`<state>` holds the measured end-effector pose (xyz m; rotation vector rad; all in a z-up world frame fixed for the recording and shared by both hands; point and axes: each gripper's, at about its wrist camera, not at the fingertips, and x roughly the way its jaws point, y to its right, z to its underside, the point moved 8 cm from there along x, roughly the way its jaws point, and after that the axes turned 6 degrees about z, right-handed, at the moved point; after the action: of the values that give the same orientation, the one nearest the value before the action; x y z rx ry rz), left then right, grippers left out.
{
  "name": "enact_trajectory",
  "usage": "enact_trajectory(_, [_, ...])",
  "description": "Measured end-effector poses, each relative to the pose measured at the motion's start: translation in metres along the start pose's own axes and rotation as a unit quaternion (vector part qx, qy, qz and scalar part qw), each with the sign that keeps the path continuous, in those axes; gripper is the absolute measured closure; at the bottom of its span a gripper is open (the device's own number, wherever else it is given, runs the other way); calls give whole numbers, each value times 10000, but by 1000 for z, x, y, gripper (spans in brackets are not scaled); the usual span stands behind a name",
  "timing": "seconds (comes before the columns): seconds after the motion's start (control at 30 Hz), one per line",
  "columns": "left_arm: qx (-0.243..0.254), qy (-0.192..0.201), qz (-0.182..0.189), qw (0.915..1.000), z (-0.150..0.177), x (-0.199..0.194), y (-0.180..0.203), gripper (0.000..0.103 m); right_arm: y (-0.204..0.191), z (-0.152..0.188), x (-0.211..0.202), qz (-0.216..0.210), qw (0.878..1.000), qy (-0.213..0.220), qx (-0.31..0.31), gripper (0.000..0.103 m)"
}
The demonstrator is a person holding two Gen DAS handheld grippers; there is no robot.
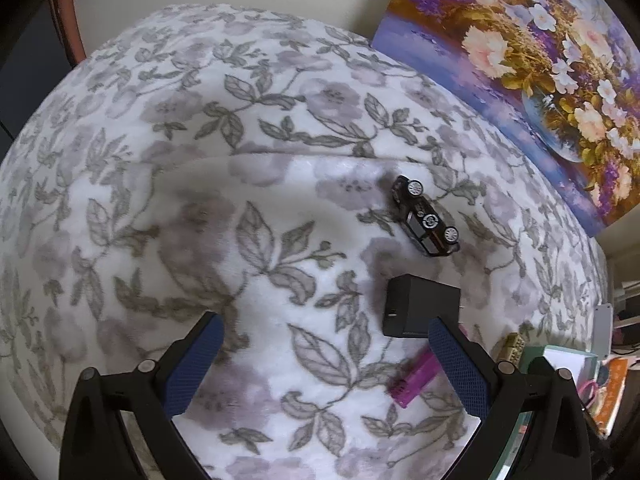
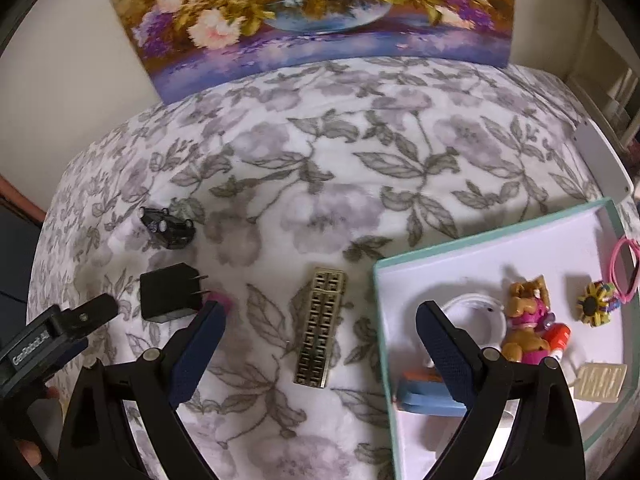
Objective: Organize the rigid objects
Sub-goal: 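Move both open tools over the bed toward the charger and gold block, then grasp the gold patterned block with the right tool while the left tool grasps the black charger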
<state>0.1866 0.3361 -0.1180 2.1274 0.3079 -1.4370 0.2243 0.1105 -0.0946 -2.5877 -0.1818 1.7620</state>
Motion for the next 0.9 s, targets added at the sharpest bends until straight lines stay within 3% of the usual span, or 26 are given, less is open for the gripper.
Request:
enact_trajectory(0.27, [135,37,34,9999,0,9,14,0,-3,4,9,-108,9999,-4,13,8])
enact_trajectory(0.37, [246,94,13,9997,0,11,22,0,-4,5,9,-175,9998,31,-19,14])
enact_trajectory(0.4, [233,111,6,9997,-1,11,23,0,-4,5,10,-183,9998,39,-31,22])
enact_trajectory(0.7, [327,204,187,9991,-2,21,38,0,5,4,11,-32,9999,103,-2,42])
enact_trajectory(0.9, [437,137,281,9986,0,31,47,7,4,1,5,-33,9996,253,-72,46])
